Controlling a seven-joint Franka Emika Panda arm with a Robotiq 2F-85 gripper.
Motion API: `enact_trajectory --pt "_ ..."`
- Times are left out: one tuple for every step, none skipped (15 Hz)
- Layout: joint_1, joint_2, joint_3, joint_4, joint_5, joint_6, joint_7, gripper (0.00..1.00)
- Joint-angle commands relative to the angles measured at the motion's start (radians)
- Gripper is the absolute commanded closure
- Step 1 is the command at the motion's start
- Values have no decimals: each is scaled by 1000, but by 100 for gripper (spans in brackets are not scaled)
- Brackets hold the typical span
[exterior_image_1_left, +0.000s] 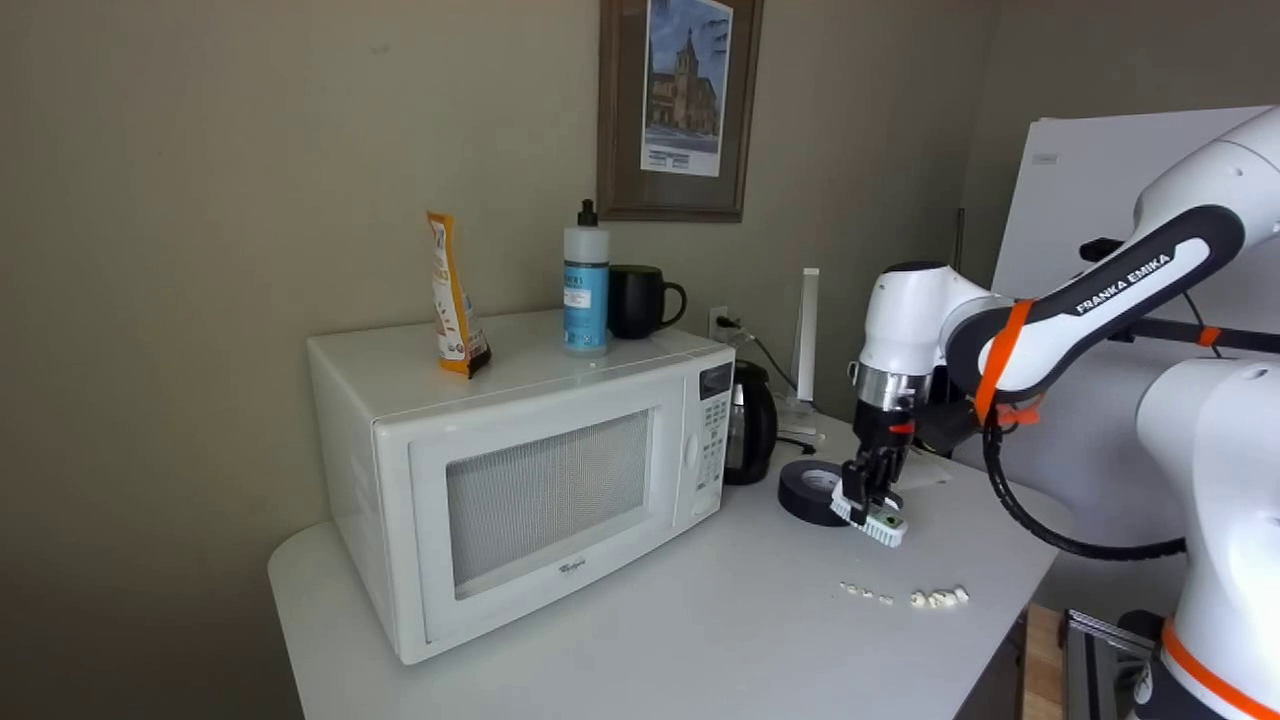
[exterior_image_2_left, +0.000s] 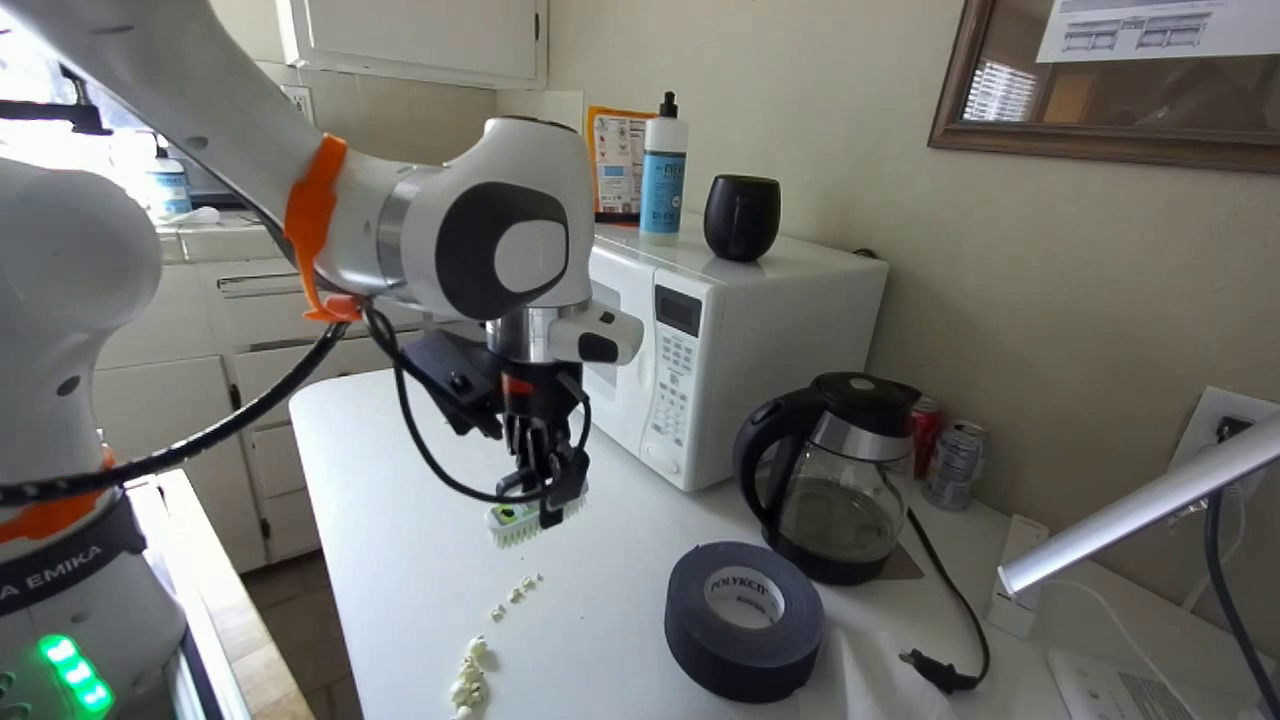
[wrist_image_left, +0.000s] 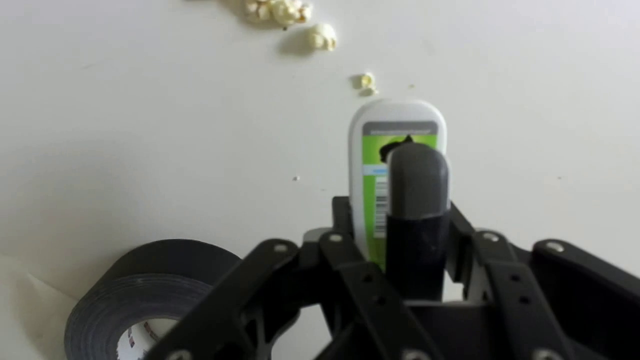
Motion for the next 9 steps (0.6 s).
enact_trajectory --pt "18 211 167 24 273 55 134 82" --pt "-7 268 228 31 351 70 145 82" --pt "39 183 206 56 279 -23 250 82" --pt "-68 355 336 45 443 77 182 82" --pt "-108 392 388 40 486 97 209 82" --pt "-199 440 484 25 551 126 203 82" --pt "-267 475 552 18 589 145 215 82" --pt "-345 507 630 10 616 160 236 82" --pt "-257 474 530 5 513 137 353 82"
